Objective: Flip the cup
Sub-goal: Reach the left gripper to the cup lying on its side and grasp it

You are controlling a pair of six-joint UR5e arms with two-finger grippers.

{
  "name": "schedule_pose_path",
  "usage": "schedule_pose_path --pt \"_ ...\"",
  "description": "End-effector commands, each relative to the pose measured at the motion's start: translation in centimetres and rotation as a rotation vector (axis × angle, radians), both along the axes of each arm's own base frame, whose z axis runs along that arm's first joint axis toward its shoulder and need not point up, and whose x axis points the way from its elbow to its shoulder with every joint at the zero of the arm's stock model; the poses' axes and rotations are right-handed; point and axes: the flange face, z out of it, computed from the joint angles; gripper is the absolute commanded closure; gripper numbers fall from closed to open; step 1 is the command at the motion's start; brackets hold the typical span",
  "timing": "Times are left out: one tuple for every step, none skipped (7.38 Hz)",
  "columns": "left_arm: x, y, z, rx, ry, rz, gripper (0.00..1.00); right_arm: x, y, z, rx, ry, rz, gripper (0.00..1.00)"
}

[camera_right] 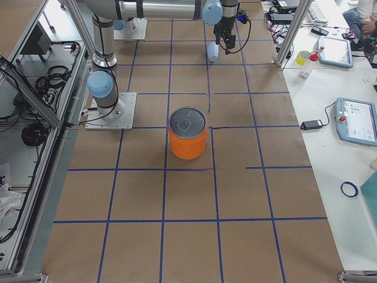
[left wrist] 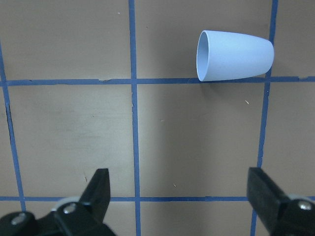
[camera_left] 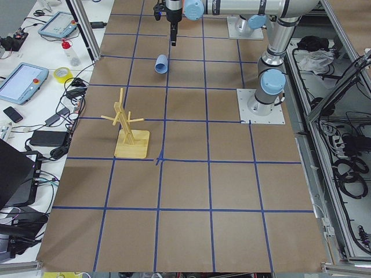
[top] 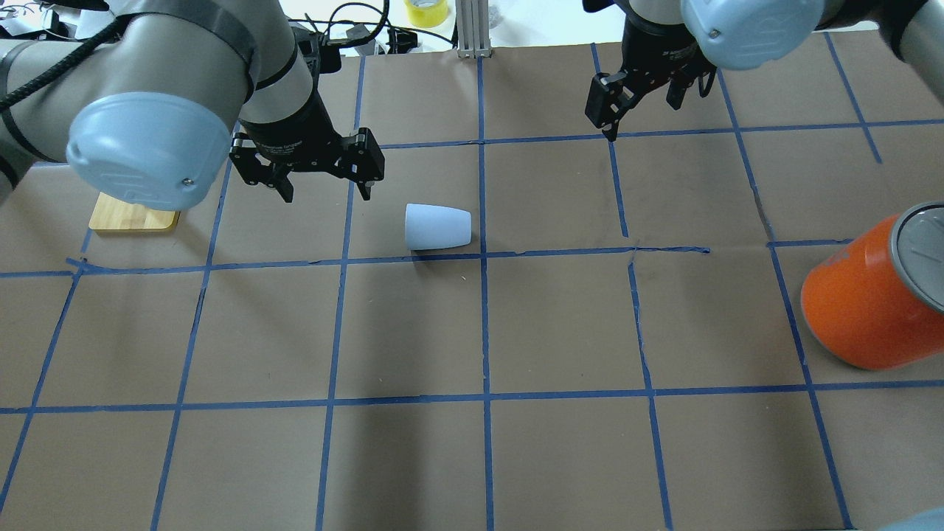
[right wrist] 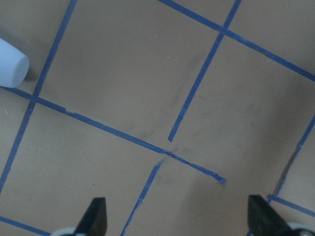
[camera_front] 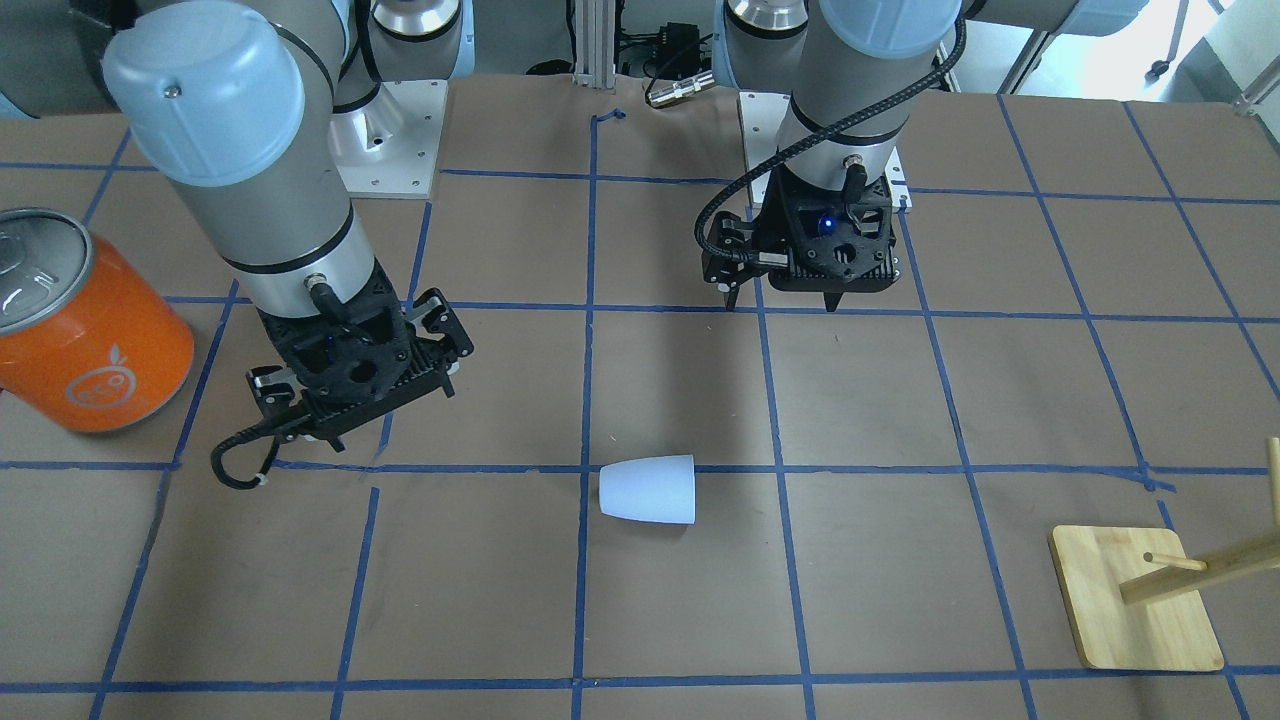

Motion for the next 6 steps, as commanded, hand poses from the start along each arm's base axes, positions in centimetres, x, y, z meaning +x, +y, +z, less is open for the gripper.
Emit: schedule_pose_path --pt "-1.1 0.2 -0.1 -0.004 -0.001 -0.018 0.0 0.4 0.1 2.4 -0.057 -0.09 -0.043 0.0" --pt "-0.9 -0.3 0.1 -0.033 0.008 -0.041 0.0 0.3 0.4 3.2 -0.08 -0.096 -0.103 0.0" --pt "-0.6 -1.2 0.7 -0.09 0.022 -0.072 0.0 0.3 0.5 3.6 -0.087 -0.098 -0.156 0.0" --pt "0.8 -2.5 -0.1 -0.078 0.025 -0.15 0.0 0.0 0.9 4.4 -0.099 -0.103 -0.173 0.0" --pt "3.1 -4.1 -1.6 -0.051 0.127 -0.159 0.0 0.1 0.9 4.5 -0.099 -0.112 -0.195 0.0" --pt "4.0 -5.9 -3.7 -0.029 0.266 -0.166 0.0 0.1 1.0 4.4 -0.094 -0.11 -0.196 0.0"
